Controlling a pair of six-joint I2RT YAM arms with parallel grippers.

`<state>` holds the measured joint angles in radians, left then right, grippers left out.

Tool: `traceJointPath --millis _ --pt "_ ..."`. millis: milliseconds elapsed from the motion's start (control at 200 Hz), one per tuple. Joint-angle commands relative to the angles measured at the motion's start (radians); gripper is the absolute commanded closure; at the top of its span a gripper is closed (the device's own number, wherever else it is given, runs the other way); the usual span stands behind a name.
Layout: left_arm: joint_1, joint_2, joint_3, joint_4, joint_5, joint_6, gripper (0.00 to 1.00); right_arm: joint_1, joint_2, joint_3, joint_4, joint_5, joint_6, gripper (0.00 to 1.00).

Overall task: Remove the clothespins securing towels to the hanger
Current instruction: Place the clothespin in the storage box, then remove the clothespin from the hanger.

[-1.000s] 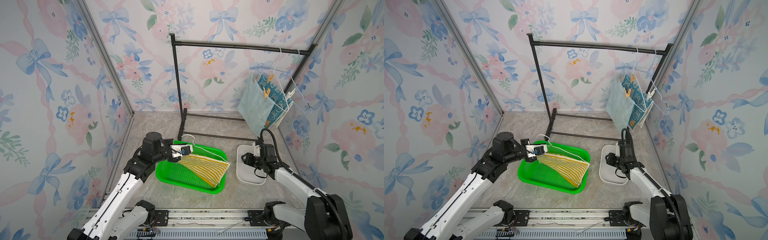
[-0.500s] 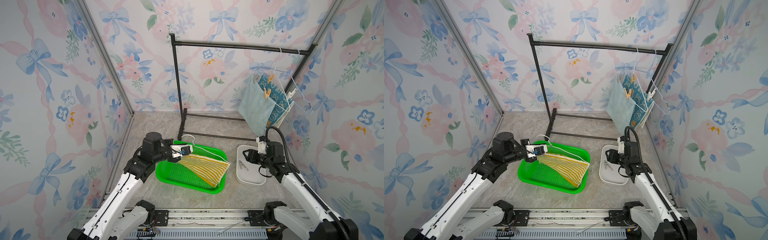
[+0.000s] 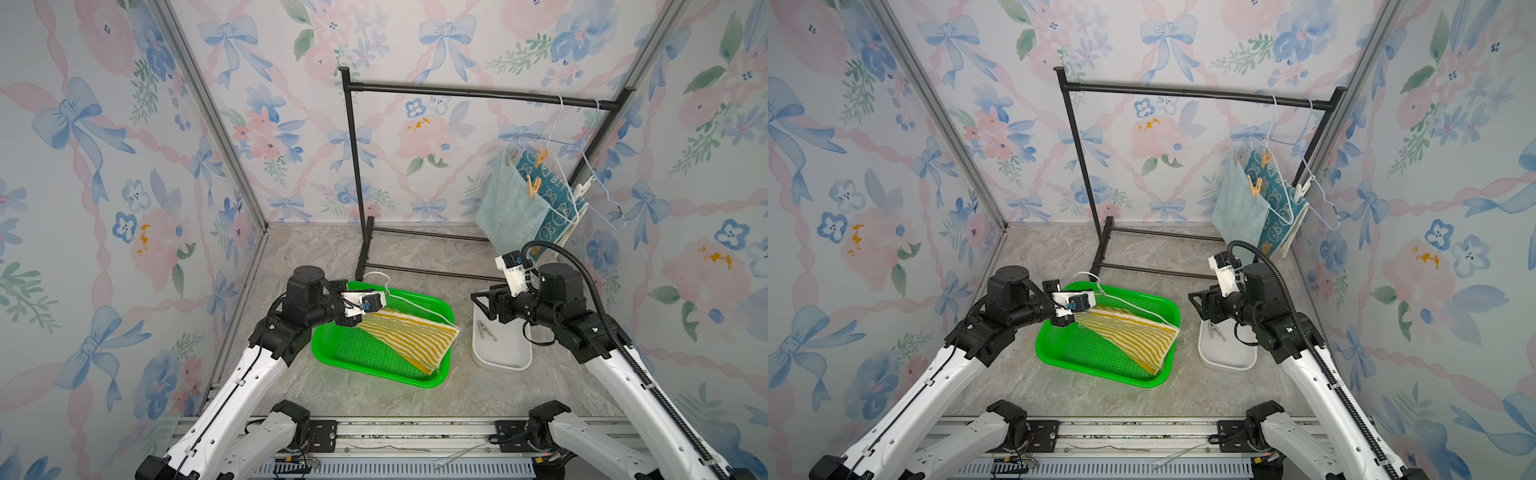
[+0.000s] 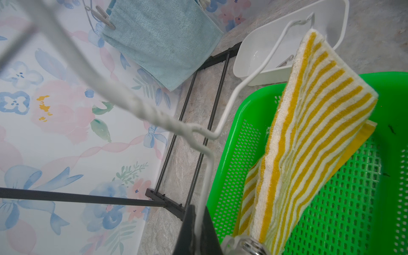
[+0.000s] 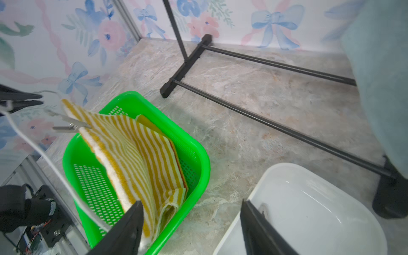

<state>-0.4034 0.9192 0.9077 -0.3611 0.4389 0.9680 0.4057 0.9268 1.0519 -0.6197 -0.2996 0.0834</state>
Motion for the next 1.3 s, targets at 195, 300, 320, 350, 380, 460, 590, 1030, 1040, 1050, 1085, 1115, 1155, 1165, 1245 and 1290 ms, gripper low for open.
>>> traceJointPath --millis 195,300,320,350,380,460,590,1030,1040,1050,1085,1115,1155,1165,1245,1290 --pt "-0.010 -0.005 -0.012 0.033 0.035 -0.011 1.00 0.248 0.095 0.177 -0.071 0.010 -0.219 0.19" --pt "-0.013 -0.002 -0.012 0.033 0.038 -0.011 1.00 0.316 0.124 0.199 -0.036 -0.021 -0.282 0.16" --pt "-0.012 -0.002 -0.012 0.032 0.037 -0.011 1.00 0.329 0.129 0.201 -0.027 -0.024 -0.294 0.15" --pt "-0.013 -0.002 -0.012 0.033 0.037 -0.010 1.00 0.351 0.138 0.204 -0.008 -0.025 -0.317 0.14" --pt "-0.013 -0.002 -0.012 0.033 0.037 -0.010 1.00 0.366 0.143 0.207 0.004 -0.027 -0.335 0.13" --pt "-0.015 -0.002 -0.012 0.033 0.037 -0.010 1.00 0.404 0.157 0.207 0.058 -0.026 -0.381 0.11" --pt "-0.014 0.001 -0.013 0.033 0.037 -0.008 1.00 0.426 0.186 0.195 0.176 -0.041 -0.395 0.10" --pt "-0.015 -0.002 -0.016 0.033 0.044 -0.005 1.00 0.445 0.382 0.278 0.307 -0.142 -0.442 0.17" --pt "-0.015 -0.002 -0.016 0.033 0.044 -0.004 1.00 0.447 0.387 0.280 0.310 -0.144 -0.442 0.18" --pt "-0.015 -0.002 -0.016 0.033 0.045 -0.004 1.00 0.446 0.390 0.282 0.313 -0.148 -0.442 0.18" --pt "-0.015 -0.001 -0.016 0.033 0.044 -0.003 1.00 0.449 0.405 0.287 0.320 -0.159 -0.441 0.20" --pt "-0.015 -0.001 -0.016 0.033 0.044 -0.003 1.00 0.450 0.417 0.294 0.323 -0.170 -0.441 0.22" --pt "-0.015 -0.001 -0.016 0.033 0.044 -0.003 1.00 0.452 0.431 0.300 0.326 -0.180 -0.441 0.25" --pt "-0.015 0.000 -0.016 0.033 0.044 -0.003 1.00 0.453 0.435 0.303 0.327 -0.182 -0.441 0.26" --pt "-0.015 0.000 -0.016 0.033 0.046 -0.002 1.00 0.455 0.462 0.315 0.333 -0.193 -0.441 0.34" --pt "-0.015 0.001 -0.016 0.033 0.046 -0.002 1.00 0.456 0.476 0.322 0.336 -0.199 -0.442 0.39"
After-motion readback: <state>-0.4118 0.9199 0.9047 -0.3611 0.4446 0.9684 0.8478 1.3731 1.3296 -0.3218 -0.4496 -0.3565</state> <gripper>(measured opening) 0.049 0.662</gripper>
